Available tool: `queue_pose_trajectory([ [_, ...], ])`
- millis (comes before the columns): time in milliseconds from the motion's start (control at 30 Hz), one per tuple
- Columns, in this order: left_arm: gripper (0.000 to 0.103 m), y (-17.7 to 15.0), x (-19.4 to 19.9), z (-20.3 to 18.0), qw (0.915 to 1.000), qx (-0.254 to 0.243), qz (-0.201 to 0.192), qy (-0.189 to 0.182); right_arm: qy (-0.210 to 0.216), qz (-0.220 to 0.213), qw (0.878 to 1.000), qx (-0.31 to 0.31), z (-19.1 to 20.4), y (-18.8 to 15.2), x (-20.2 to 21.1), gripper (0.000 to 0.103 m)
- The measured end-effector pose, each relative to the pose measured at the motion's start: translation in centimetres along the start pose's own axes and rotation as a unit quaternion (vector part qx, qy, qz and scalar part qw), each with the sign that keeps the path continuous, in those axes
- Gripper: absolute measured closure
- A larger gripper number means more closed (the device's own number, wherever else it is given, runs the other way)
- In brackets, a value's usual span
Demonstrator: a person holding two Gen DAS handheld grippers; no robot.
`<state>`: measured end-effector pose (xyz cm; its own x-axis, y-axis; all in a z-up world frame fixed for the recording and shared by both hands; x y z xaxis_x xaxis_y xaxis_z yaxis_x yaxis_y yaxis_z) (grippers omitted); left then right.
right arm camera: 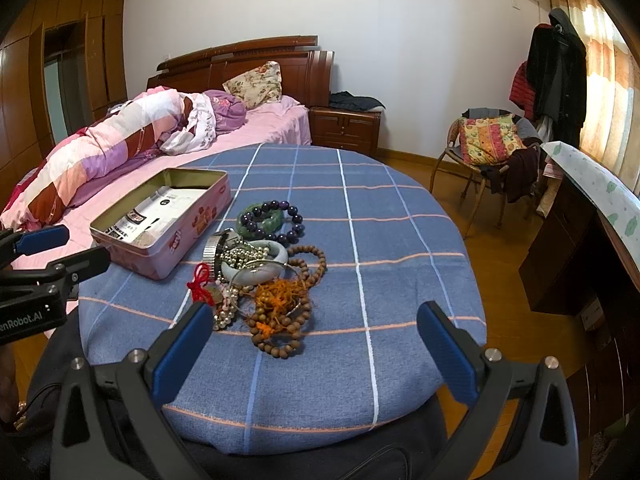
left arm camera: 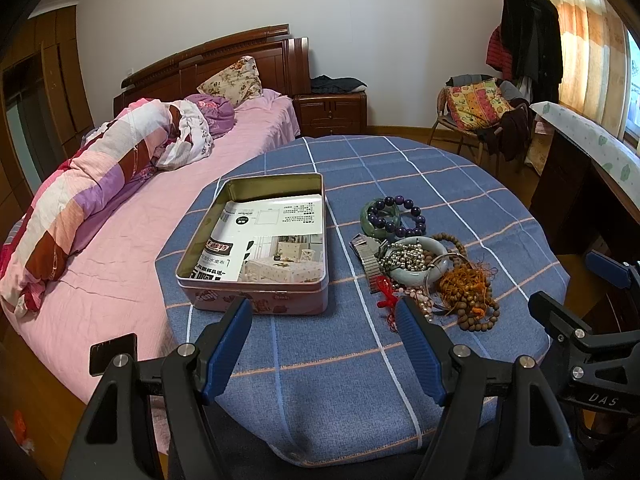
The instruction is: Organize jewelry
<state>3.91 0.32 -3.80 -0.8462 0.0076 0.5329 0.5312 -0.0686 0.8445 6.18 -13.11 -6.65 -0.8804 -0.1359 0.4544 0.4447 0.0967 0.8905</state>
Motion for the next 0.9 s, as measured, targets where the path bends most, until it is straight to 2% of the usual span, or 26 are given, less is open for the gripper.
queue_pose_trajectory([
  [900,0.029,-0.13,-0.1,0.01,1.0,-0.002,0.002,0.0,0.0,0.003,1.0,0.0,0.08,-0.03,-0.03,0.0],
])
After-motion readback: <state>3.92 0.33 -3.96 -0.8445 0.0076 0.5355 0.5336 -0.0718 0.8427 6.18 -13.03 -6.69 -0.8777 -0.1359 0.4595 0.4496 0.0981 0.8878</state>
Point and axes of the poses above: each gripper's, at about its wrist camera, not at the fingertips, and x roughly against the way its jaws point, z to its left, y to its top, the point moved 5 cm from there along -x, roughly the way its jaws point, and after that the axes turned 10 degrees about -z, right-handed, at the moved point
